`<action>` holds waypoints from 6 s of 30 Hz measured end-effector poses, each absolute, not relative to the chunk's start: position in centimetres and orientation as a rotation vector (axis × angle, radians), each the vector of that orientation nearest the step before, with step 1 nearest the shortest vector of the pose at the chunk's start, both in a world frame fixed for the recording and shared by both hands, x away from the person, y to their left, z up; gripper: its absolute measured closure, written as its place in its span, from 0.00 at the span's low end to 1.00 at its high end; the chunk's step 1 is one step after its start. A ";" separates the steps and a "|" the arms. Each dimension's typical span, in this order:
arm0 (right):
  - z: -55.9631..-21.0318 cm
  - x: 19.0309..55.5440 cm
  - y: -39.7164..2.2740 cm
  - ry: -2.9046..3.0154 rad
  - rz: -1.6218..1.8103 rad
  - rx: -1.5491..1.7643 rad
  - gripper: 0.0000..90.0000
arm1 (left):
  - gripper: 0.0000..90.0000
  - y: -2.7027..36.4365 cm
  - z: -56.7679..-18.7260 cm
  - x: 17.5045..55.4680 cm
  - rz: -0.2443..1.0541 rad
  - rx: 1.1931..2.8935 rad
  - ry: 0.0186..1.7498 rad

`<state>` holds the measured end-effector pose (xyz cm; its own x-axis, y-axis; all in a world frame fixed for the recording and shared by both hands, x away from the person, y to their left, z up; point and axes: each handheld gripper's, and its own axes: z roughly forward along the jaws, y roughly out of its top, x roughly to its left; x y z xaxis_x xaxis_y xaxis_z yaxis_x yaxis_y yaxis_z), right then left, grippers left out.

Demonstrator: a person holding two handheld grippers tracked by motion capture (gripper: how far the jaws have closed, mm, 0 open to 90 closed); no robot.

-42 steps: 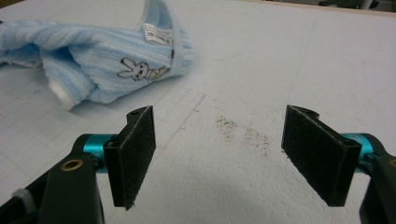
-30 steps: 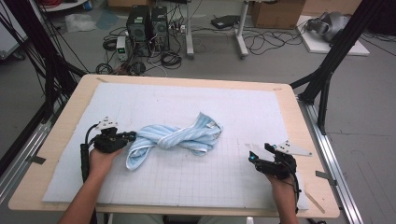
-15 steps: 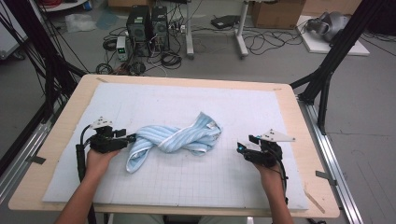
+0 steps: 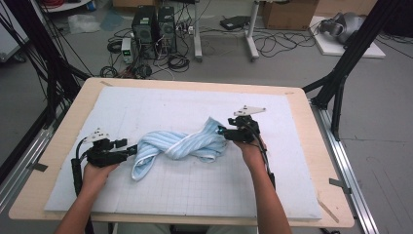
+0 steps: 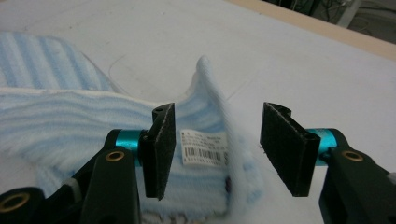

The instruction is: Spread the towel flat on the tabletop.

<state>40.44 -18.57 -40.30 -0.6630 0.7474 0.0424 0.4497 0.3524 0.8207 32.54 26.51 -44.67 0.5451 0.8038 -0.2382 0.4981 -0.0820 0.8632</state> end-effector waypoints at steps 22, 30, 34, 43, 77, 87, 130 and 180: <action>-39.0 38.4 -16.8 2.421 1.473 0.868 0.95 | 0.39 27.0 -44.9 32.0 0.359 1.689 1.091; -39.0 33.6 -17.6 2.544 1.536 0.631 0.95 | 0.38 26.7 -44.8 32.0 0.367 1.689 1.083; -40.4 32.1 -17.9 2.646 1.520 0.564 0.95 | 0.38 26.7 -44.8 32.0 0.368 1.686 1.086; -43.7 29.0 -18.5 2.854 1.351 0.498 0.95 | 0.38 26.6 -44.7 31.9 0.374 1.675 1.075; -43.1 40.1 -16.0 2.600 1.065 0.977 0.55 | 0.38 26.5 -44.7 32.0 0.380 1.666 1.063; -42.7 37.9 -13.9 2.708 0.922 0.771 0.95 | 0.38 26.5 -44.6 31.9 0.380 1.666 1.061; -40.7 35.1 -19.4 2.359 1.126 0.985 0.59 | 0.39 25.2 -44.7 32.0 0.342 1.690 1.035; -42.4 30.1 -18.5 2.783 1.409 0.639 0.78 | 0.86 21.9 -44.6 31.6 0.132 2.009 0.807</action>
<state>30.10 -18.47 -42.44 -0.9187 0.3319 0.2142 0.3691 0.5280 0.7649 31.57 21.90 -44.64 0.7777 0.5890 -0.2196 0.4889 -0.3470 0.8004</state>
